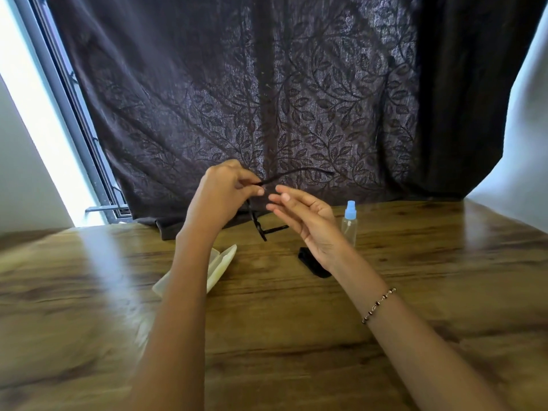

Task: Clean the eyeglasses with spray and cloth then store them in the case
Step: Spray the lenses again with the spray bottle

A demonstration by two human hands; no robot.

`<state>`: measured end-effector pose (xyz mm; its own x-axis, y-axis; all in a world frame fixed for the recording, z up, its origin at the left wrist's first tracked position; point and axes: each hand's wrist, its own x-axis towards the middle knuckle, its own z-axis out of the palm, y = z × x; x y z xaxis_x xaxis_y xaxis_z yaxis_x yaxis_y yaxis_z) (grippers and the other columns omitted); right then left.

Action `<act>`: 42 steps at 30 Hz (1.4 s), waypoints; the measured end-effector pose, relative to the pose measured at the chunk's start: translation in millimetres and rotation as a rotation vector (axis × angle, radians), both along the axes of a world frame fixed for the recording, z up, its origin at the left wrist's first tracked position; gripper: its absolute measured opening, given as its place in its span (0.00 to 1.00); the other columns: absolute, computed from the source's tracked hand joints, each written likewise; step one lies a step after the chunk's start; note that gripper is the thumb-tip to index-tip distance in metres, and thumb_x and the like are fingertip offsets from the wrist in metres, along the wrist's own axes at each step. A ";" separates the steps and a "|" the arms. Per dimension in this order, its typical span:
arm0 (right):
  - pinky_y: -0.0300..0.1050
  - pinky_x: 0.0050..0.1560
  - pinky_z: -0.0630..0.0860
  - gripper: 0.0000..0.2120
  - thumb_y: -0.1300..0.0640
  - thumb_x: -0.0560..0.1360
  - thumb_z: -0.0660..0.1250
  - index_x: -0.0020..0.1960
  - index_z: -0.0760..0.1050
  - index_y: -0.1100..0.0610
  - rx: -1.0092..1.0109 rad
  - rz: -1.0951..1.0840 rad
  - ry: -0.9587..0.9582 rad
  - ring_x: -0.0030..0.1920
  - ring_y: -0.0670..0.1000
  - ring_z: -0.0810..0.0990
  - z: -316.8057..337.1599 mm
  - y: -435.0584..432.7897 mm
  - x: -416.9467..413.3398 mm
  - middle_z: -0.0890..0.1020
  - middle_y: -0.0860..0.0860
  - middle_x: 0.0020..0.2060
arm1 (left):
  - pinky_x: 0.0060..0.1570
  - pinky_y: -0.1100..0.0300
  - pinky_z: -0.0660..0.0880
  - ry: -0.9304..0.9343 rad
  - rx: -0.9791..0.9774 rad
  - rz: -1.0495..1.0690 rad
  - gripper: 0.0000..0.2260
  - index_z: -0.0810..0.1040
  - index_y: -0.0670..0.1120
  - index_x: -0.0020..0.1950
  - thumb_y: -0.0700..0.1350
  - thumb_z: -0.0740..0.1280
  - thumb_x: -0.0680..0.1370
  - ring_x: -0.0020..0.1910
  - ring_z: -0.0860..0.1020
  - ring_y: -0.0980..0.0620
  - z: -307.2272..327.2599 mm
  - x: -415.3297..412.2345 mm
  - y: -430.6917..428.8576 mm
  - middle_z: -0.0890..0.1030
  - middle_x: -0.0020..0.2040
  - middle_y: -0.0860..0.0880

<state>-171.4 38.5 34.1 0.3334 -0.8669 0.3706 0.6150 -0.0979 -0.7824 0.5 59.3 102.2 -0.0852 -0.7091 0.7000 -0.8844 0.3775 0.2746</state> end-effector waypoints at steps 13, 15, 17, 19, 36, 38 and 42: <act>0.42 0.53 0.75 0.09 0.61 0.73 0.72 0.53 0.79 0.57 -0.458 -1.239 0.894 0.49 0.48 0.75 -20.0 -38.7 -71.1 0.77 0.50 0.48 | 0.37 0.70 0.76 0.549 0.092 0.079 0.05 0.81 0.44 0.48 0.41 0.72 0.73 0.29 0.80 0.62 -34.7 14.5 -16.8 0.82 0.38 0.47; 0.43 0.57 0.69 0.19 0.58 0.72 0.73 0.62 0.76 0.53 -0.367 -1.148 1.089 0.57 0.47 0.69 -31.0 -48.2 -82.4 0.73 0.51 0.57 | 0.40 0.67 0.78 0.571 0.106 0.072 0.05 0.81 0.42 0.48 0.40 0.72 0.73 0.29 0.80 0.63 -38.5 13.1 -19.0 0.82 0.36 0.49; 0.43 0.55 0.68 0.27 0.59 0.72 0.73 0.68 0.69 0.49 -0.306 -1.003 1.196 0.59 0.48 0.67 -42.0 -53.3 -89.0 0.71 0.51 0.61 | 0.41 0.67 0.77 0.587 0.114 0.057 0.05 0.81 0.42 0.48 0.40 0.72 0.73 0.30 0.80 0.63 -41.1 12.1 -20.3 0.82 0.35 0.49; 0.44 0.53 0.70 0.32 0.62 0.74 0.70 0.72 0.62 0.45 -0.299 -0.906 1.231 0.58 0.47 0.68 -52.4 -55.3 -91.3 0.71 0.53 0.61 | 0.38 0.73 0.75 0.607 0.118 0.038 0.04 0.80 0.42 0.46 0.40 0.72 0.73 0.31 0.81 0.62 -43.4 11.5 -21.2 0.82 0.35 0.49; 0.38 0.24 0.64 0.20 0.58 0.78 0.60 0.68 0.63 0.46 -0.579 -0.699 0.854 0.24 0.43 0.67 -42.0 -21.4 -15.5 0.71 0.44 0.29 | 0.37 0.71 0.76 0.591 0.022 -0.107 0.06 0.76 0.38 0.44 0.36 0.72 0.72 0.32 0.81 0.61 -57.0 -6.2 -26.6 0.81 0.36 0.46; 0.33 0.27 0.65 0.20 0.57 0.78 0.63 0.68 0.65 0.46 -0.672 -0.707 0.839 0.26 0.42 0.70 -33.4 -15.0 -8.1 0.75 0.44 0.35 | 0.36 0.72 0.76 0.537 0.002 -0.131 0.06 0.76 0.38 0.44 0.37 0.72 0.73 0.32 0.80 0.62 -56.0 -10.6 -25.8 0.81 0.36 0.47; 0.38 0.42 0.72 0.21 0.52 0.80 0.60 0.72 0.62 0.44 -0.726 -0.772 0.914 0.43 0.42 0.76 -20.2 -10.2 -5.3 0.78 0.49 0.52 | 0.36 0.65 0.80 0.532 0.016 -0.197 0.06 0.75 0.38 0.44 0.37 0.71 0.73 0.33 0.82 0.59 -54.9 -16.0 -23.5 0.81 0.38 0.43</act>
